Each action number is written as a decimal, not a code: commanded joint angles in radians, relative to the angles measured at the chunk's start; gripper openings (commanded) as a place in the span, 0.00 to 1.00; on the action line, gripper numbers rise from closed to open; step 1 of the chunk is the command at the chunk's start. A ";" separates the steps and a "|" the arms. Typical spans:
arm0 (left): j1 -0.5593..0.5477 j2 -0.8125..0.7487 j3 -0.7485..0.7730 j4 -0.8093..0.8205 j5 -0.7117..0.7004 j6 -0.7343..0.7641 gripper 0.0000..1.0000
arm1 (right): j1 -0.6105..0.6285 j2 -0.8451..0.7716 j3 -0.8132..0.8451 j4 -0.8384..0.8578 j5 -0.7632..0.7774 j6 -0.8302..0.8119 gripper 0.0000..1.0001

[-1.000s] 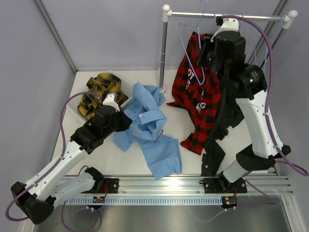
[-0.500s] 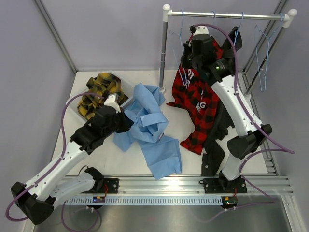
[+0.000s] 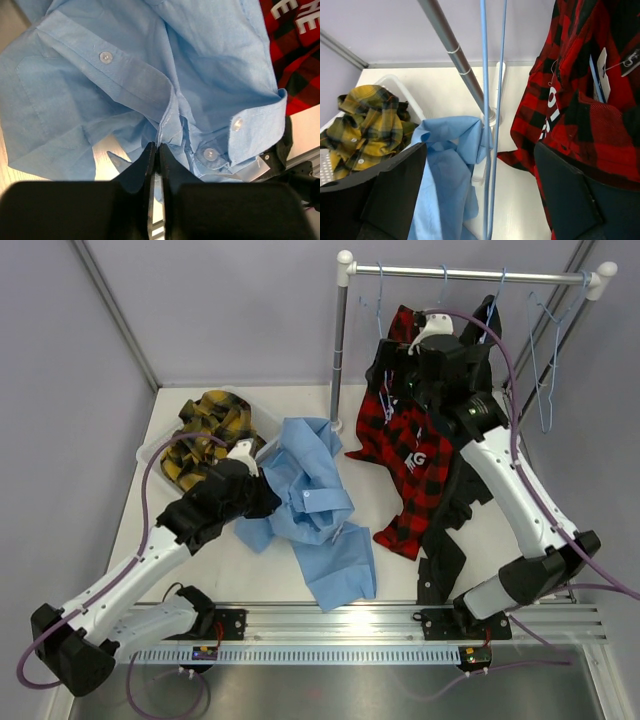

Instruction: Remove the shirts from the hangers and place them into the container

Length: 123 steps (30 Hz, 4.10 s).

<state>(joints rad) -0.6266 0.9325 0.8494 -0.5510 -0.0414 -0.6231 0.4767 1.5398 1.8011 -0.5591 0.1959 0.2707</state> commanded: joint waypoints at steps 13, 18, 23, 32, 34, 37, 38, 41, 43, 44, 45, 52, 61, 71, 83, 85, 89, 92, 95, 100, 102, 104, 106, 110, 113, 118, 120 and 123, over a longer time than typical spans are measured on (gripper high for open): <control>-0.136 0.348 0.209 0.028 -0.336 -0.142 0.99 | -0.004 -0.513 -0.318 -0.039 -0.076 0.025 1.00; -0.162 0.560 0.299 0.025 -0.414 -0.181 0.99 | -0.004 -0.598 -0.433 -0.058 -0.105 0.068 1.00; -0.162 0.739 0.332 0.022 -0.500 -0.199 0.99 | -0.006 -0.668 -0.526 -0.059 -0.174 0.119 0.99; -0.116 0.920 0.313 -0.003 -0.493 -0.176 0.99 | -0.004 -0.731 -0.623 -0.045 -0.251 0.137 1.00; -0.116 0.950 0.316 -0.003 -0.470 -0.171 0.97 | -0.004 -0.735 -0.628 -0.042 -0.257 0.136 1.00; -0.116 0.986 0.315 0.005 -0.427 -0.175 0.78 | -0.004 -0.735 -0.625 -0.042 -0.259 0.133 1.00; -0.117 0.994 0.315 0.006 -0.408 -0.170 0.70 | -0.004 -0.736 -0.622 -0.042 -0.259 0.131 1.00; -0.125 0.988 0.300 0.043 -0.368 -0.133 0.11 | -0.004 -0.736 -0.620 -0.041 -0.260 0.131 0.99; -0.136 0.941 0.272 0.085 -0.342 -0.098 0.00 | -0.004 -0.734 -0.618 -0.042 -0.259 0.130 1.00; -0.137 0.915 0.264 0.089 -0.335 -0.089 0.00 | -0.004 -0.734 -0.618 -0.044 -0.259 0.130 0.99; -0.140 0.883 0.260 0.091 -0.327 -0.080 0.00 | -0.004 -0.733 -0.615 -0.044 -0.262 0.131 0.99; -0.166 0.427 0.327 0.034 -0.394 0.142 0.00 | -0.004 -0.725 -0.603 -0.051 -0.274 0.122 0.99; -0.092 0.193 0.638 0.002 -0.676 0.520 0.00 | -0.004 -0.688 -0.554 -0.076 -0.317 0.104 1.00; 0.209 0.305 0.888 0.214 -0.496 0.744 0.00 | -0.004 -0.667 -0.559 -0.053 -0.369 0.113 0.99; 0.338 0.462 1.293 0.341 -0.509 0.752 0.00 | -0.004 -0.615 -0.562 -0.036 -0.420 0.113 0.99; 0.349 0.465 1.291 0.376 -0.528 0.787 0.00 | -0.004 -0.607 -0.559 -0.032 -0.424 0.110 0.99; 0.373 0.465 1.266 0.408 -0.540 0.824 0.00 | -0.004 -0.589 -0.557 -0.022 -0.435 0.102 0.99; 0.387 0.473 1.258 0.424 -0.517 0.839 0.00 | -0.004 -0.572 -0.546 -0.024 -0.454 0.093 0.99; 0.389 0.477 1.231 0.437 -0.522 0.856 0.00 | -0.004 -0.561 -0.542 -0.022 -0.466 0.081 0.99; 0.401 0.454 1.096 0.430 -0.509 0.804 0.00 | -0.004 -0.560 -0.549 -0.016 -0.487 0.058 0.99; 0.404 0.416 0.961 0.430 -0.506 0.763 0.00 | -0.004 -0.566 -0.562 -0.013 -0.475 0.056 1.00; 0.409 0.366 0.799 0.439 -0.496 0.709 0.00 | -0.004 -0.581 -0.569 -0.005 -0.458 0.052 1.00; 0.416 0.336 0.693 0.436 -0.476 0.669 0.00 | -0.004 -0.601 -0.582 -0.001 -0.444 0.047 1.00; 0.435 0.296 0.463 0.418 -0.434 0.554 0.00 | -0.004 -0.636 -0.586 -0.001 -0.377 0.021 1.00; 0.461 0.298 0.327 0.392 -0.393 0.469 0.00 | -0.004 -0.658 -0.589 -0.007 -0.343 -0.004 0.99; 0.533 0.377 0.203 0.381 -0.345 0.389 0.00 | -0.004 -0.684 -0.600 -0.022 -0.355 -0.013 0.99; 0.565 0.429 0.238 0.366 -0.312 0.382 0.00 | -0.004 -0.693 -0.606 -0.027 -0.352 -0.008 1.00; 0.613 0.560 0.328 0.280 -0.285 0.385 0.00 | -0.004 -0.701 -0.611 -0.042 -0.343 -0.007 1.00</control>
<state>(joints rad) -0.0544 1.4071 1.0954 -0.2504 -0.3729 -0.1970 0.4755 0.8558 1.1965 -0.5972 -0.1722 0.2832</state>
